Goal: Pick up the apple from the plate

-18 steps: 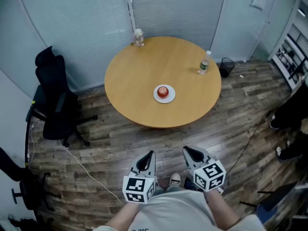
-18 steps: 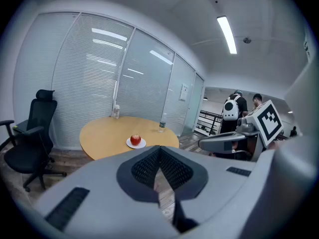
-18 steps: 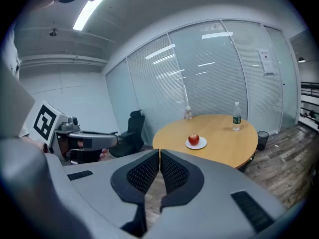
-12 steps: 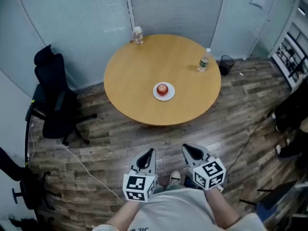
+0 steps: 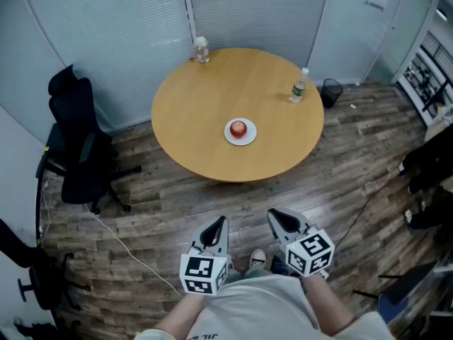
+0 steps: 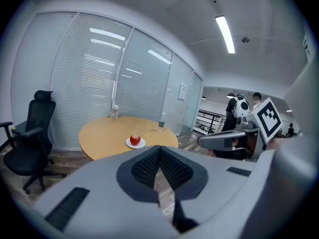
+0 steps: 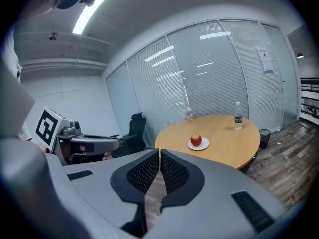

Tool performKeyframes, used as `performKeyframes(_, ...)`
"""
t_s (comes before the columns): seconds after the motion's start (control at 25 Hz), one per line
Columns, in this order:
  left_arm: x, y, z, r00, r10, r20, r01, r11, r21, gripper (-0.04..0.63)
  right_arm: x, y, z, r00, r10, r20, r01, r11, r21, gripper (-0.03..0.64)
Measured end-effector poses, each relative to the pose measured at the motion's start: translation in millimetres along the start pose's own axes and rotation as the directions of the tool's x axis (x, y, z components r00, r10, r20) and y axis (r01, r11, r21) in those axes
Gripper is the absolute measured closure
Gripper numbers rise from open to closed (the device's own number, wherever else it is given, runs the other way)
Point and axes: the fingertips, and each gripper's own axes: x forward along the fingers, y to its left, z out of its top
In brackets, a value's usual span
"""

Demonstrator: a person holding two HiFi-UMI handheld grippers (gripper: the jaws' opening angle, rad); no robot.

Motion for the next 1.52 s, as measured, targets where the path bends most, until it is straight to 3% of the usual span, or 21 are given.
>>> performKeyframes(0.84,-18.4,53.3,-1.3,0.998,-0.059,-0.028,0.059,0.998,0.005,0.592,15.6,16.4,-1.6,0.989,-0.147,0.009,0.147,0.989,0.011,0.581)
performKeyframes(1.16,7.0,63.1,6.4,0.998,-0.063,-0.026,0.064,0.998,0.007,0.592,27.9,-14.9,0.7,0.983,-0.181,0.008,0.181,0.983,0.043,0.581)
performKeyframes(1.52,87.9,85.7,32.4,0.998,-0.041,-0.045,0.041,0.999,0.000,0.592,80.5,-92.3,29.9,0.983,-0.184,-0.001,0.183,0.981,0.067,0.581)
